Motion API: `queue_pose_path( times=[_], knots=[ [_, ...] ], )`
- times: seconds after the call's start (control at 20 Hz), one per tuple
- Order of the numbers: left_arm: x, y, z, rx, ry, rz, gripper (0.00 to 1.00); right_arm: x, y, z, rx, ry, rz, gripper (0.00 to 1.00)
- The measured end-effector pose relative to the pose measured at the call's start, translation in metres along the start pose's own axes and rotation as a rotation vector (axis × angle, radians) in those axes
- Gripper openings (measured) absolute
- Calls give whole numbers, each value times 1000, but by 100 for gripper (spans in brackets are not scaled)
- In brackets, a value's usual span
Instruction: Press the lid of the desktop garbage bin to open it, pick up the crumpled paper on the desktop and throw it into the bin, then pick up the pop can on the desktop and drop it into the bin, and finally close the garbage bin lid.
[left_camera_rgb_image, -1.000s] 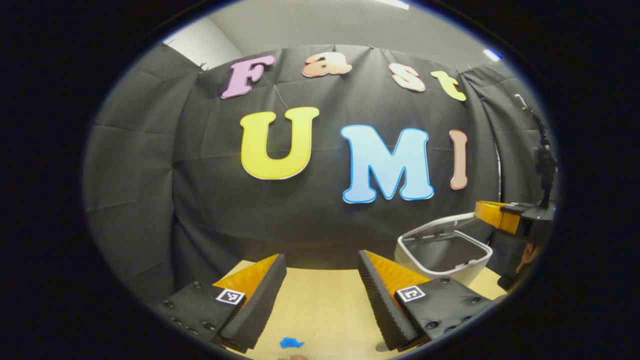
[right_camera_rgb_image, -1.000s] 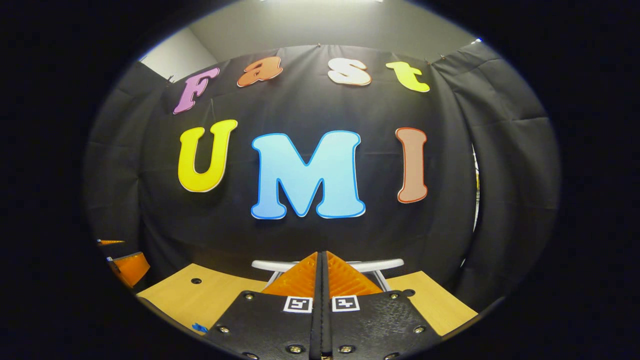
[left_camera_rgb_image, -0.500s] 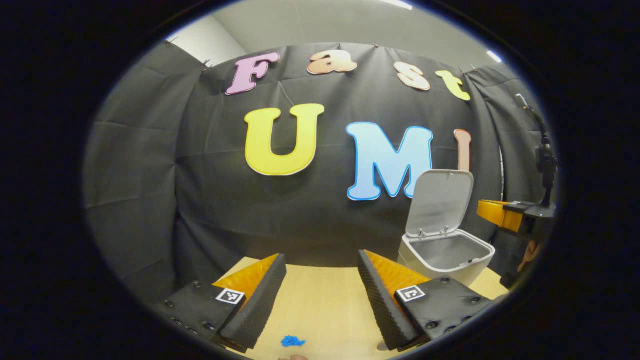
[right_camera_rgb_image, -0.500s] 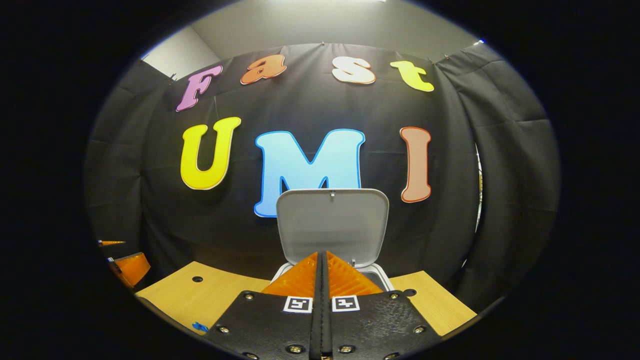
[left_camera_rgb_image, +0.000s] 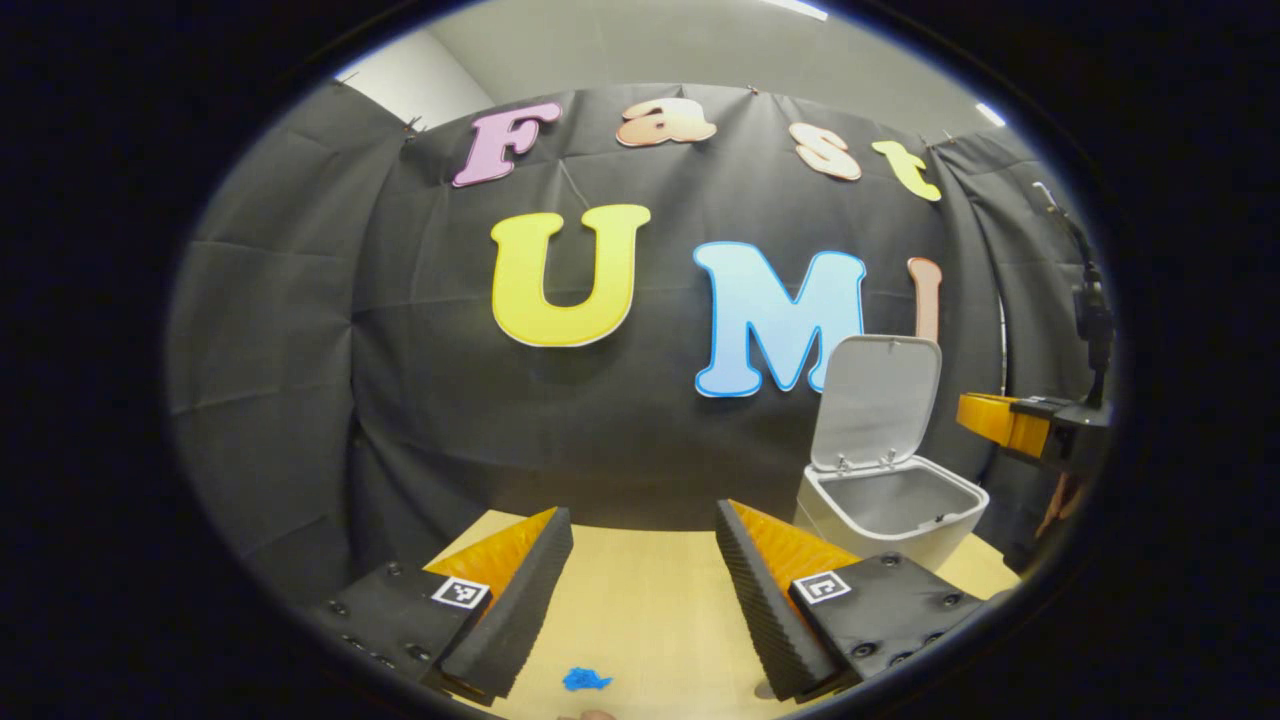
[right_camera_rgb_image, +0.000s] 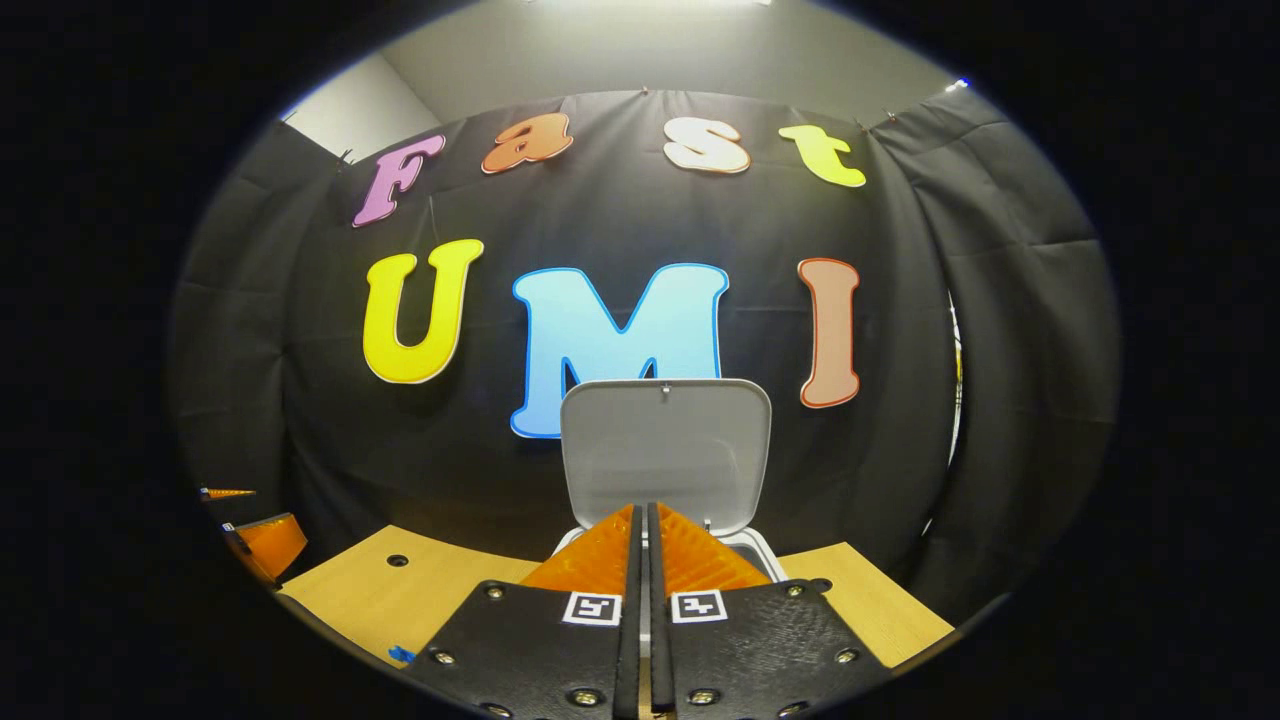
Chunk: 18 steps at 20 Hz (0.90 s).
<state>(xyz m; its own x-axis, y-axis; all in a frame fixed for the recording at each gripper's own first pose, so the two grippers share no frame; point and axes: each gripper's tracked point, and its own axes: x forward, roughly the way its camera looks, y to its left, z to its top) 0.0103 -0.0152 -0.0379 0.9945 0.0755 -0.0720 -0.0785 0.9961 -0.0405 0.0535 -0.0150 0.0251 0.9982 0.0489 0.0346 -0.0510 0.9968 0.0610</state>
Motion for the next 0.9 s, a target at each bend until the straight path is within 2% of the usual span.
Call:
queue_pose_path(
  times=[0.1,0.15,0.2,0.3,0.35,0.4,0.5,0.55,0.65,0.9],
  knots=[
    [-1,-1,-1,1,3,-4,94,0,3,-1,6,5,13,12],
    [-1,-2,-1,-2,2,-5,94,0,2,-3,6,10,15,29],
    [-1,-2,-2,-3,2,-6,94,0,4,-4,7,16,21,34],
    [-2,-1,-3,-3,3,-5,96,0,6,-7,4,25,26,60],
    [-2,-2,-3,-4,5,-5,96,0,6,-6,4,26,26,68],
    [-2,0,-4,-7,7,-5,95,-1,8,-7,8,26,34,68],
    [-1,1,-7,-5,12,-9,95,-1,8,-4,11,20,33,78],
    [0,1,-10,-1,17,-9,95,-1,8,-3,12,16,31,89],
    [1,0,-15,6,24,-13,95,0,6,-1,12,9,23,93],
    [7,8,-39,2,64,-9,95,-1,3,-6,12,23,15,93]
  ],
)
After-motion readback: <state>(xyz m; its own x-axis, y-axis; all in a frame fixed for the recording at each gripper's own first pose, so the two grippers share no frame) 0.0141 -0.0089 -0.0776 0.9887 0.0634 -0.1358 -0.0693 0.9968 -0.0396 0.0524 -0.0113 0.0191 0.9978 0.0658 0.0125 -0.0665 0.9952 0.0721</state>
